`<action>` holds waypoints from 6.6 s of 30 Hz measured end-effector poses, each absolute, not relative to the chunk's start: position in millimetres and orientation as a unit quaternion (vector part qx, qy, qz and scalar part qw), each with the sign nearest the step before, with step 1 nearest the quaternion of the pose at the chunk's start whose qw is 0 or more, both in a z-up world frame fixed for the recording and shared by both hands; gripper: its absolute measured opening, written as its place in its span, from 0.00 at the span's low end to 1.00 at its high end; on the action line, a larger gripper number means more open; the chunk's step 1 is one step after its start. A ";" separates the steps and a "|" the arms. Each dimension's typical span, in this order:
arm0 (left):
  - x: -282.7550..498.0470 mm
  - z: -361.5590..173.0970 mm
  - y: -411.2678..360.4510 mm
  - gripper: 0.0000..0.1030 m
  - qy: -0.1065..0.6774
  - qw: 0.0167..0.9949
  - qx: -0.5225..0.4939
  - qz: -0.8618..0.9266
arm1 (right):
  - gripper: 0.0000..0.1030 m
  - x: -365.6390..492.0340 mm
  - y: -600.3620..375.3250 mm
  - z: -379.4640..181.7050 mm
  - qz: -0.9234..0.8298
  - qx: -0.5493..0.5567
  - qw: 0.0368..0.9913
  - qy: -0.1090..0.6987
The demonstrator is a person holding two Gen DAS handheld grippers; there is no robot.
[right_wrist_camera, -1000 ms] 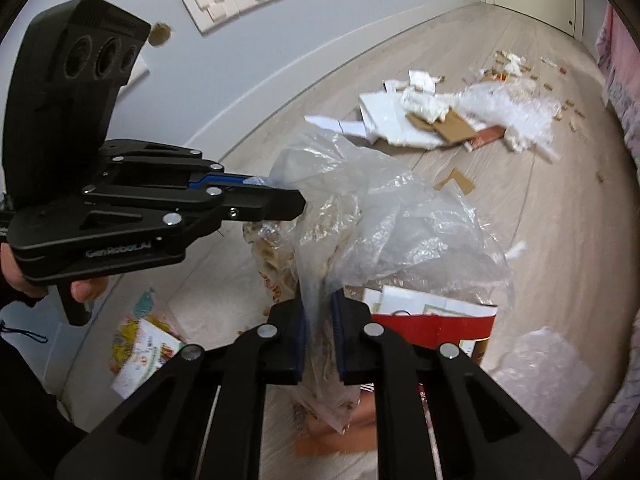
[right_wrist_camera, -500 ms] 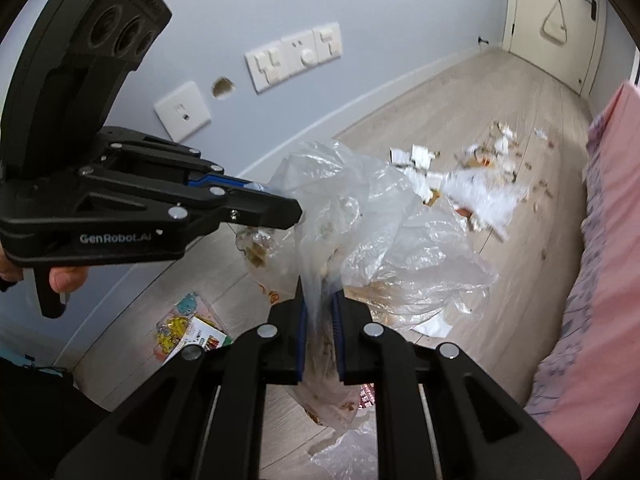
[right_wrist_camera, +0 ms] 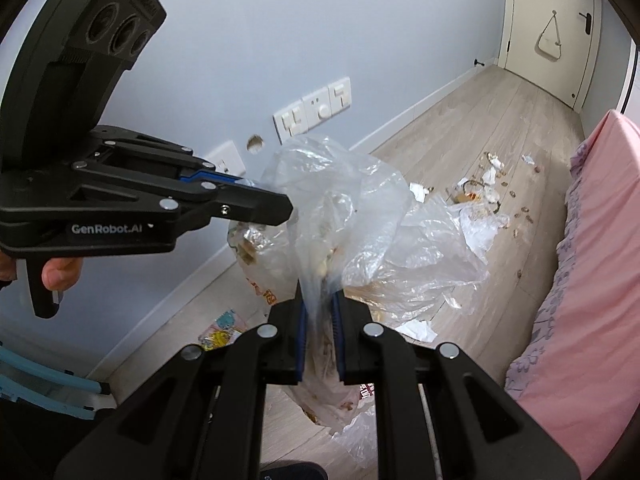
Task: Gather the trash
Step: 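Carry the held plastic bag with the right tool toward the white bin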
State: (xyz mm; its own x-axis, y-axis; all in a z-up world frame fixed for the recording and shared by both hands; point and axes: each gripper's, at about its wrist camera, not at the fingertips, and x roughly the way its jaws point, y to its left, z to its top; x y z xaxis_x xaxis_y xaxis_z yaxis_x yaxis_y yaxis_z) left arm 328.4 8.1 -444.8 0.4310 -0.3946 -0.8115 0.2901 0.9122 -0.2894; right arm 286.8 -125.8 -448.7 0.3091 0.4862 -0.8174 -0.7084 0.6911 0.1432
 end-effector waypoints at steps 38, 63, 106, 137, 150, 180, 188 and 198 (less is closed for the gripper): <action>309.0 -99.8 -47.0 0.04 0.361 0.897 -0.027 -0.253 | 0.12 245.6 -182.0 -146.8 0.308 -0.148 0.878 0.336; 292.0 -63.0 -112.4 0.04 0.343 0.889 -0.017 -0.302 | 0.12 214.3 -242.3 -94.8 0.279 -0.132 0.893 0.329; 226.9 -52.9 -284.2 0.04 0.291 0.646 0.128 -0.694 | 0.12 57.3 -312.1 -83.7 -0.185 0.043 0.917 0.350; -166.7 -48.8 -397.1 0.04 0.212 0.348 0.211 -0.888 | 0.12 -274.4 -313.1 -62.9 -0.505 0.134 0.790 0.319; -317.6 -53.4 -385.0 0.04 0.162 0.155 0.258 -0.940 | 0.12 -364.2 -258.6 -75.2 -0.656 0.208 0.669 0.281; -523.4 -153.8 -316.8 0.04 0.155 -0.022 0.358 -0.921 | 0.12 -515.6 -191.0 -152.3 -0.752 0.342 0.508 0.244; -556.5 -216.2 -307.4 0.04 0.156 -0.039 0.403 -0.901 | 0.12 -537.3 -182.2 -206.9 -0.750 0.385 0.487 0.229; -579.2 -343.2 -298.4 0.04 0.173 -0.046 0.466 -0.866 | 0.12 -561.8 -174.3 -317.7 -0.736 0.435 0.463 0.236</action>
State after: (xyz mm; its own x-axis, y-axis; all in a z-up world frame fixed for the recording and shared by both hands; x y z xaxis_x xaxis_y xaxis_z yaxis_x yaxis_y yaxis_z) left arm -579.2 -298.4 -343.2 -0.5609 0.2406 -0.7922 0.0828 -0.9358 -0.3428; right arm -561.8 -174.3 -317.7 -0.1936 -0.4758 -0.8580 0.8856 -0.4610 0.0558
